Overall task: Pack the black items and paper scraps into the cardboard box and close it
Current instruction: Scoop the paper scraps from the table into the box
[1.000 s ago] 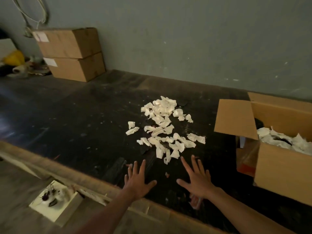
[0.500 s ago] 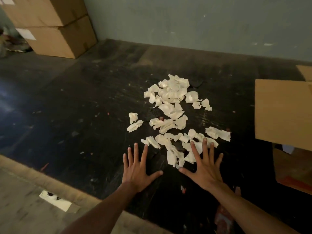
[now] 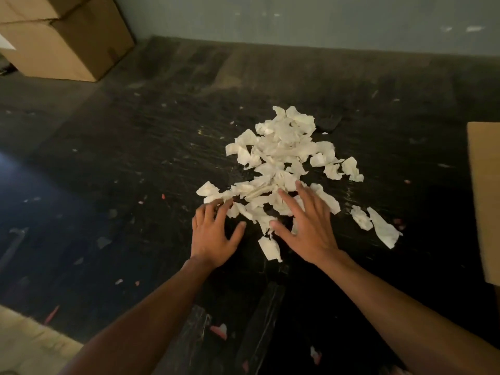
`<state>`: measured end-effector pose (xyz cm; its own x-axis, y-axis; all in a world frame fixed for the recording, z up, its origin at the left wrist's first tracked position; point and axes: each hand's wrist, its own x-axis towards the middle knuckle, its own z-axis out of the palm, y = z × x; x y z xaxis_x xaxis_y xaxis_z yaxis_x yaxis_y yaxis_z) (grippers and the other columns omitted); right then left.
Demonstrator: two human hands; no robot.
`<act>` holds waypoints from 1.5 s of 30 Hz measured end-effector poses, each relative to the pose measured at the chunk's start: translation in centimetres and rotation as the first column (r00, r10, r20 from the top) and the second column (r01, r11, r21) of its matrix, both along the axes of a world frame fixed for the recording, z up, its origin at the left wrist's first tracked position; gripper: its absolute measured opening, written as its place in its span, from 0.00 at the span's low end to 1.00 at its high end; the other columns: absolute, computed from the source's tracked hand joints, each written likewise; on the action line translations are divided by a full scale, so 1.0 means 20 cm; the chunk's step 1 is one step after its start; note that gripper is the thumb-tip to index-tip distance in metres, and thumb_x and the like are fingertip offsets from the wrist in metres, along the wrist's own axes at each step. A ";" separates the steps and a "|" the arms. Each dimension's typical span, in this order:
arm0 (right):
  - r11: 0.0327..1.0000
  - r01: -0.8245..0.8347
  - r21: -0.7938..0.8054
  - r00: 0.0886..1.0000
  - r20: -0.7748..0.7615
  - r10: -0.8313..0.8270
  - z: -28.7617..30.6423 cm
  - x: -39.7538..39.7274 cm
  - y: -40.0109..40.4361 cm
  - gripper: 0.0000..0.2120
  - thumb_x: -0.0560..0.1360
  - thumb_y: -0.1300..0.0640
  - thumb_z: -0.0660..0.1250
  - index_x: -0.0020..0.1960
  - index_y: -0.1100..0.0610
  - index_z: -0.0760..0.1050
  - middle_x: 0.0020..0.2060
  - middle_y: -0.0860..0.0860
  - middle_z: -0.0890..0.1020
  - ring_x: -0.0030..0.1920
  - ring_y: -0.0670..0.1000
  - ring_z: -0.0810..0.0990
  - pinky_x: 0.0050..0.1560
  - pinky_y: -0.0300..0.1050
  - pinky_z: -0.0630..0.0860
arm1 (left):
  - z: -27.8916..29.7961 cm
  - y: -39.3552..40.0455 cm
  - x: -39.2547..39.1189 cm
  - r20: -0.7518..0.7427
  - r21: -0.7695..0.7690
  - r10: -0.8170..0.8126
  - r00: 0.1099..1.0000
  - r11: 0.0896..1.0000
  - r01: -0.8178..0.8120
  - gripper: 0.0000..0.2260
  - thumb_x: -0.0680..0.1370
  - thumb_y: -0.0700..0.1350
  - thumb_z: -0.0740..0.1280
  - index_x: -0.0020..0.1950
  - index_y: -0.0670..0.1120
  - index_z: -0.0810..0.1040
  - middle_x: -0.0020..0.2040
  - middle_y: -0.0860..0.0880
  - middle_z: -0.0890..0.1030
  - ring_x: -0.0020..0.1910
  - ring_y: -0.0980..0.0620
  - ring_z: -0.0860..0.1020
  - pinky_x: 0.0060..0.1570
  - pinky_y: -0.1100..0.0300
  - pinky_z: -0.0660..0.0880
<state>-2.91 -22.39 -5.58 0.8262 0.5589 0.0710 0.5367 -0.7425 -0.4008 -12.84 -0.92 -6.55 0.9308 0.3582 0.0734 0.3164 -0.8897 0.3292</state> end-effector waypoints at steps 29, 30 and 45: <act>0.749 0.551 0.369 0.829 -0.140 -0.541 0.21 0.18 -0.06 0.17 0.80 0.43 0.53 0.56 0.49 0.77 0.54 0.49 0.78 0.58 0.52 0.74 0.60 0.55 0.72 | 0.13 0.28 0.50 0.050 -0.195 -0.256 0.965 0.946 0.261 0.34 0.75 0.70 0.50 0.77 0.54 0.59 0.77 0.45 0.60 0.76 0.44 0.54 0.74 0.42 0.57; 0.746 0.584 0.320 0.811 -0.173 -0.559 0.24 0.26 -0.06 0.17 0.80 0.42 0.53 0.60 0.47 0.75 0.59 0.50 0.76 0.63 0.53 0.71 0.63 0.56 0.70 | 0.15 0.31 0.58 0.013 -0.202 -0.258 0.966 0.946 0.255 0.35 0.76 0.70 0.50 0.78 0.54 0.56 0.78 0.45 0.58 0.77 0.43 0.53 0.75 0.41 0.54; 0.939 0.336 -0.077 0.848 -0.408 -0.337 0.06 1.51 0.17 0.30 0.76 0.30 0.41 0.76 0.35 0.44 0.79 0.51 0.43 0.78 0.60 0.42 0.73 0.69 0.44 | 0.11 0.28 1.65 -0.230 -0.441 -0.336 0.913 0.872 0.210 0.34 0.77 0.68 0.56 0.79 0.58 0.50 0.80 0.47 0.56 0.77 0.41 0.56 0.74 0.40 0.57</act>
<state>27.38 -18.97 -4.31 0.9178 0.2408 -0.3155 0.0416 -0.8489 -0.5270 20.22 4.60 -4.27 0.9510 0.0256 -0.3081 0.2167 -0.7658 0.6055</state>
